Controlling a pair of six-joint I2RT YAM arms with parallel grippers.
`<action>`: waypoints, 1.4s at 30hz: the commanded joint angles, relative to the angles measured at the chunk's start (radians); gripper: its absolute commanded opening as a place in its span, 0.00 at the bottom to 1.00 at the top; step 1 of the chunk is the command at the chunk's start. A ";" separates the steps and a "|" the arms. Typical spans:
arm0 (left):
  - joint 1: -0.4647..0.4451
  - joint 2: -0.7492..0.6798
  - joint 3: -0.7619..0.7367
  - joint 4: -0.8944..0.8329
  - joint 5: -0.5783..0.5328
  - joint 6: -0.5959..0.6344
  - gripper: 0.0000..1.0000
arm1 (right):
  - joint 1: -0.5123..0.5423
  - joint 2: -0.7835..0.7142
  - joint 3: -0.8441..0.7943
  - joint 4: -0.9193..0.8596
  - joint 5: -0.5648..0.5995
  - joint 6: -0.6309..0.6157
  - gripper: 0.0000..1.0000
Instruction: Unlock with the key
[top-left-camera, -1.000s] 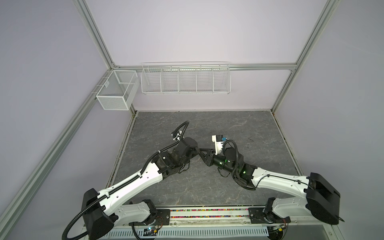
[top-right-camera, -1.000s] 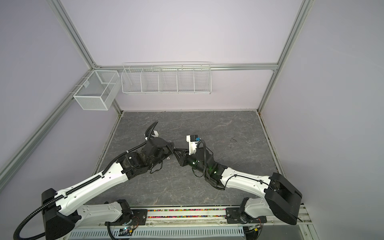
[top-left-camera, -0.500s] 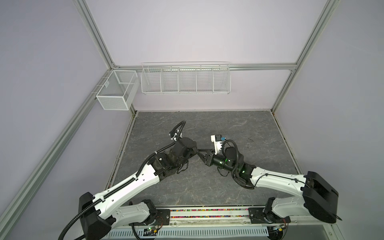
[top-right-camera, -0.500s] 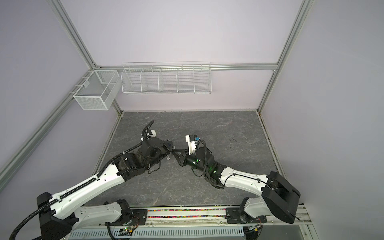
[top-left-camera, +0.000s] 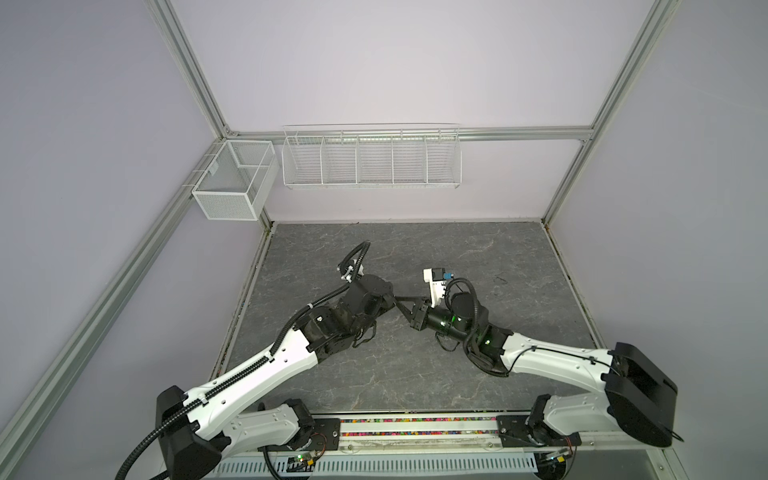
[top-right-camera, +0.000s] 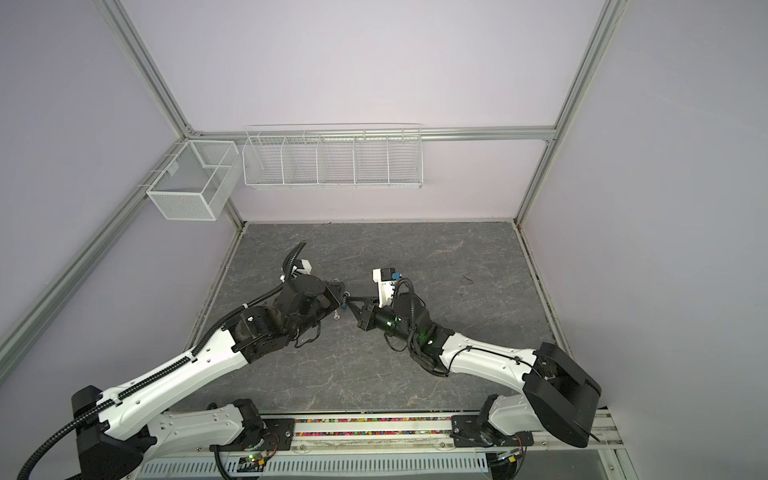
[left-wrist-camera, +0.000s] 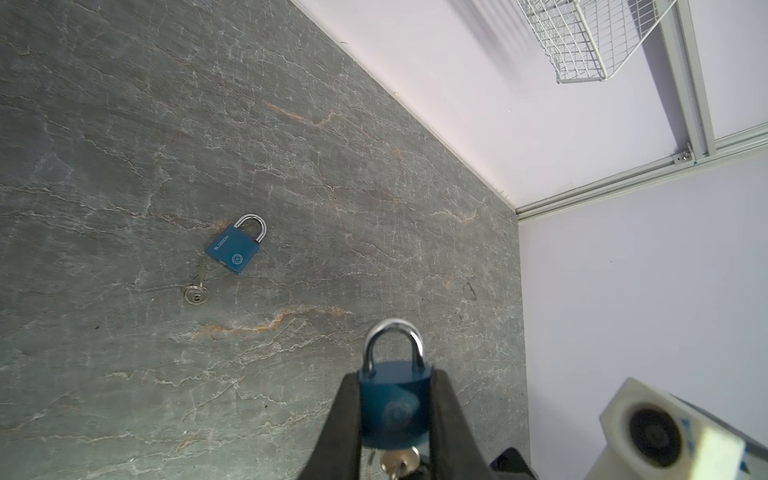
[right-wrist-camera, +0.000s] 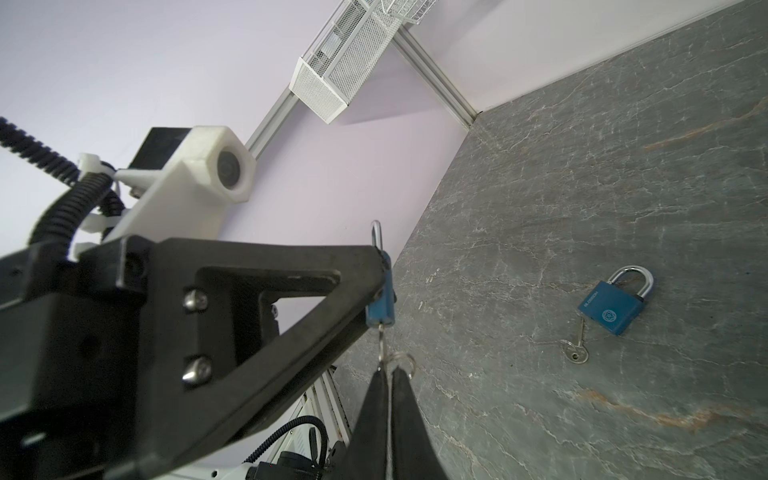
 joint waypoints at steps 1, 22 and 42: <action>0.005 -0.018 -0.011 0.020 0.002 0.011 0.00 | -0.006 -0.010 -0.009 0.039 -0.008 0.000 0.08; -0.029 -0.007 -0.043 0.052 0.126 0.010 0.00 | -0.024 0.025 0.072 0.047 -0.027 -0.065 0.06; -0.014 -0.029 0.013 0.051 0.021 0.087 0.00 | -0.026 -0.081 0.042 -0.144 -0.027 -0.095 0.15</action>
